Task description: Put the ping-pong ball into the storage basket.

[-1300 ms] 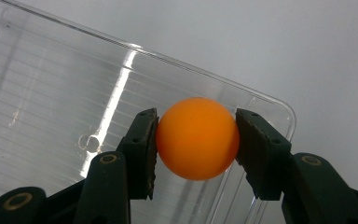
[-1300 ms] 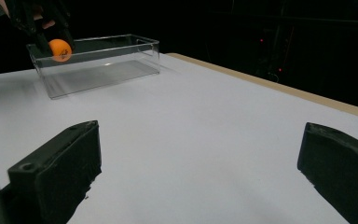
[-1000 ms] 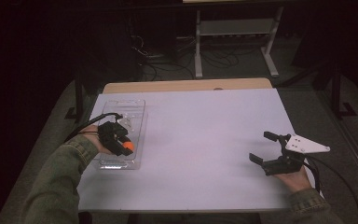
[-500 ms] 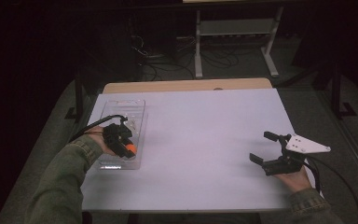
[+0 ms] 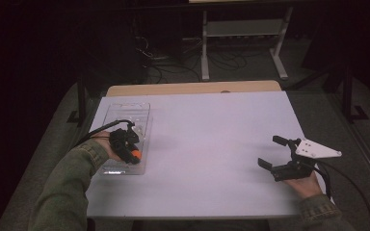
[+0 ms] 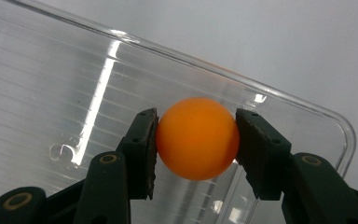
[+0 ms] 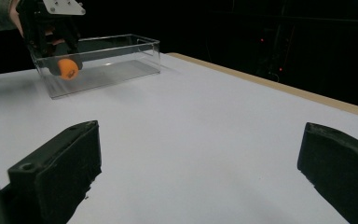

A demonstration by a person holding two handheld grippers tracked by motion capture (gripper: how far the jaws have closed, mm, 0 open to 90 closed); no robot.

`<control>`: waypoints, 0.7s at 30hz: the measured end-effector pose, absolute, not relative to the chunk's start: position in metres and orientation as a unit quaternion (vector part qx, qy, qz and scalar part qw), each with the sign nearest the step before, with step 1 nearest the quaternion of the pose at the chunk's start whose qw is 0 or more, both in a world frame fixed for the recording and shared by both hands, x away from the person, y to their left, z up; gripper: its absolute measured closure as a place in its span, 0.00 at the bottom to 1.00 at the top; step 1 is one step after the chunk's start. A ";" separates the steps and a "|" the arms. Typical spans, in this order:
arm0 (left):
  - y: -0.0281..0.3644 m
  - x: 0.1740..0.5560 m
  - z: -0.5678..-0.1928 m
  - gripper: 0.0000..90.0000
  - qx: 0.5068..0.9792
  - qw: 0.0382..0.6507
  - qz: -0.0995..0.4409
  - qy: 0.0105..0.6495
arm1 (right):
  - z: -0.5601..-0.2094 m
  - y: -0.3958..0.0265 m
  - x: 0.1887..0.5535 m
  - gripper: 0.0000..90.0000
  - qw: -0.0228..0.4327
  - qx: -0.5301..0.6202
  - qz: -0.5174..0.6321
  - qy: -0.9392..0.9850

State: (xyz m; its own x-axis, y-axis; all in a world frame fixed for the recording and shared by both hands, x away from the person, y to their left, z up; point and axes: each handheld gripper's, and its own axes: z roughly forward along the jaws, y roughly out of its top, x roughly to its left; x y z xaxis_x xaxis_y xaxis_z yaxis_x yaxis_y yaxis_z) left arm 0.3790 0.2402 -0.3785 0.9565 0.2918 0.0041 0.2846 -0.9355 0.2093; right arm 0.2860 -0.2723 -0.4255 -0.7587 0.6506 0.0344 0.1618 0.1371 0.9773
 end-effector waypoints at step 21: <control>0.246 0.376 -0.373 0.39 0.978 0.115 0.042 0.171 | -0.426 -0.272 0.285 0.00 0.205 0.281 0.593 0.726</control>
